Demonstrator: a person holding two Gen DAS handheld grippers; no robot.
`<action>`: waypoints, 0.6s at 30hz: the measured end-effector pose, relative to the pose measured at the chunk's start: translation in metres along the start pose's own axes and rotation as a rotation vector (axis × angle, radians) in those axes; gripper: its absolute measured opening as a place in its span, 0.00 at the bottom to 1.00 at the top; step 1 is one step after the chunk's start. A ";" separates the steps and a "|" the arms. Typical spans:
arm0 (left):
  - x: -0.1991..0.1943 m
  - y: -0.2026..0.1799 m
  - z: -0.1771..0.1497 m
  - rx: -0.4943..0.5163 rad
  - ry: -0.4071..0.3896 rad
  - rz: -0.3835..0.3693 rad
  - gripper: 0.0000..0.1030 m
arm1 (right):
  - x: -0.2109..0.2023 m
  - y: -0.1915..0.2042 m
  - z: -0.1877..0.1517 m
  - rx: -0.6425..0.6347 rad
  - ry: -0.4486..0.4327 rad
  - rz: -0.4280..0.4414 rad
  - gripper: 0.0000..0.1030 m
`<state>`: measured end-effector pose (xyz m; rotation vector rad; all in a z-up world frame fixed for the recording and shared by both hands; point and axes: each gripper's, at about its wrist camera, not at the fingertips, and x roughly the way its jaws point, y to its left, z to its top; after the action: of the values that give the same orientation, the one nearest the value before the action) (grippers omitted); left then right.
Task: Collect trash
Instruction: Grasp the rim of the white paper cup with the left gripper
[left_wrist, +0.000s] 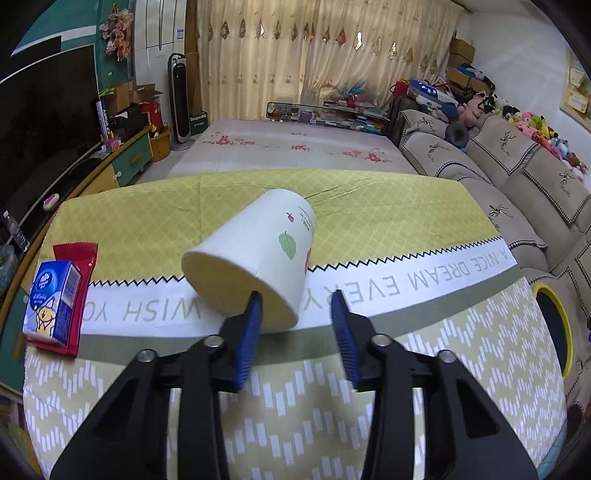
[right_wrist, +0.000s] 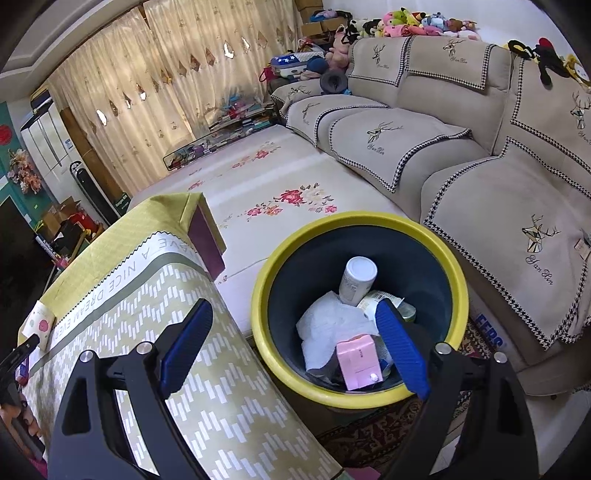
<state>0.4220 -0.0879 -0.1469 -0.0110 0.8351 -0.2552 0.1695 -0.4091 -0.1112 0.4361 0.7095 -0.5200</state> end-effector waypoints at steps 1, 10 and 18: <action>0.002 0.000 0.001 -0.001 0.000 0.003 0.30 | 0.000 0.001 0.000 -0.003 0.001 0.002 0.83; -0.010 -0.006 0.006 0.019 -0.048 0.016 0.04 | -0.006 0.000 -0.001 -0.003 -0.006 0.025 0.83; -0.066 -0.044 0.001 0.110 -0.107 -0.066 0.04 | -0.025 -0.002 -0.001 -0.010 -0.035 0.049 0.83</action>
<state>0.3711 -0.1162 -0.0930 0.0503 0.7143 -0.3591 0.1515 -0.4029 -0.0949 0.4325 0.6656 -0.4765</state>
